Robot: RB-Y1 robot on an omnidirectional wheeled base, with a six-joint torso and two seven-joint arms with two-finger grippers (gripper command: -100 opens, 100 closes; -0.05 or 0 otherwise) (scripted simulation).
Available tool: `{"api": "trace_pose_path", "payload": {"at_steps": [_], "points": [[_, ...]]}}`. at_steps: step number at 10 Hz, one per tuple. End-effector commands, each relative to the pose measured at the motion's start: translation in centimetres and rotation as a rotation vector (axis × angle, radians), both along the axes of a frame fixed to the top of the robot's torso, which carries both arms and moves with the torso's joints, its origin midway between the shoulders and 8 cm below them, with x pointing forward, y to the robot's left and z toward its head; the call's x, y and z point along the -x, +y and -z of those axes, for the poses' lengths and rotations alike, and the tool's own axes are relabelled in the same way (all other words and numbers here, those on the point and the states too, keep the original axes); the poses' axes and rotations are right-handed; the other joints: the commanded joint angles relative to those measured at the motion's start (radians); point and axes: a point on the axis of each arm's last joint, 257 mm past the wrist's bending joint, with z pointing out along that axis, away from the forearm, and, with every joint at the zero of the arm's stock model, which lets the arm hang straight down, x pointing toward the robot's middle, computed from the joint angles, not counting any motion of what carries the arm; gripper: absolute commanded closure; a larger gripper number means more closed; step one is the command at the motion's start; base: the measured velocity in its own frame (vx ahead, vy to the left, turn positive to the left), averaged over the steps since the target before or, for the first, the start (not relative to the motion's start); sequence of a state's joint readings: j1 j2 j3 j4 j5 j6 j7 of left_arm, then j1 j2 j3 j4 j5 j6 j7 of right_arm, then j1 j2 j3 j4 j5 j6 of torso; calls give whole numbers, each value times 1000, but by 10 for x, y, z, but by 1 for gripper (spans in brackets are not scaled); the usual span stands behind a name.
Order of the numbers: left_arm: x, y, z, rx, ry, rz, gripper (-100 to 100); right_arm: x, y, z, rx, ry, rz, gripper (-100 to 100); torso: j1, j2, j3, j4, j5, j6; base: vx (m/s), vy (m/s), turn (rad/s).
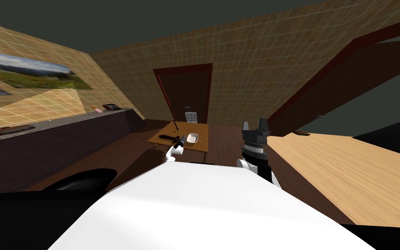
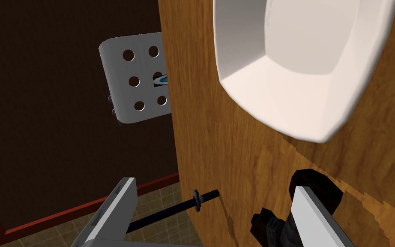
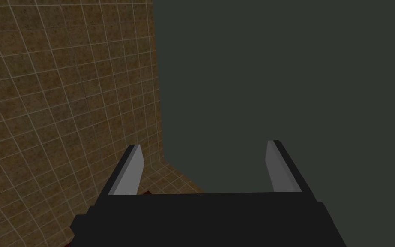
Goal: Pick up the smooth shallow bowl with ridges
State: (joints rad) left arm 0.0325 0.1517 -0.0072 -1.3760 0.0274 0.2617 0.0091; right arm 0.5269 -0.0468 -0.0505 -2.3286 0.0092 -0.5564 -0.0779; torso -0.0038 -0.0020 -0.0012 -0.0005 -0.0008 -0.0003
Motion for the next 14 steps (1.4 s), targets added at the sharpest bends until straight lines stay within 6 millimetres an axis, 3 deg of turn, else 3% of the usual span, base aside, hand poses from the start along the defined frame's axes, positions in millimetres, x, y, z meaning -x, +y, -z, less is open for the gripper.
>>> {"api": "trace_pose_path", "payload": {"at_steps": [1,6,8,9,11,12,13,14], "points": [[3,0,12,5,31,-6,-100,0,0,0,0,0,0,0,0,0,0,0,0,0,16,-36,1],[17,-10,54,42,151,-32,-100,0,0,0,0,0,0,0,1,0,0,0,0,0,24,-33,-11],[25,-22,72,68,200,-40,-100,0,0,0,0,0,0,0,1,0,0,0,0,0,38,-46,-14],[34,-37,87,99,243,-45,-100,0,0,0,0,0,0,0,0,-1,0,0,0,0,54,-59,-20],[44,-52,101,127,280,-48,-100,0,0,0,0,0,0,0,0,-2,-1,0,0,0,45,-37,-12],[36,-46,95,118,266,-46,-100,0,0,0,0,0,0,0,1,-1,0,0,0,0,2,-5,6],[37,-47,95,120,270,-47,0,0,0,0,0,0,0,0,3,1,1,0,0,0,0,0,0],[34,-30,99,117,270,-74,-100,0,0,0,0,0,0,0,4,2,1,0,1,0,-35,-8,-185]]}}
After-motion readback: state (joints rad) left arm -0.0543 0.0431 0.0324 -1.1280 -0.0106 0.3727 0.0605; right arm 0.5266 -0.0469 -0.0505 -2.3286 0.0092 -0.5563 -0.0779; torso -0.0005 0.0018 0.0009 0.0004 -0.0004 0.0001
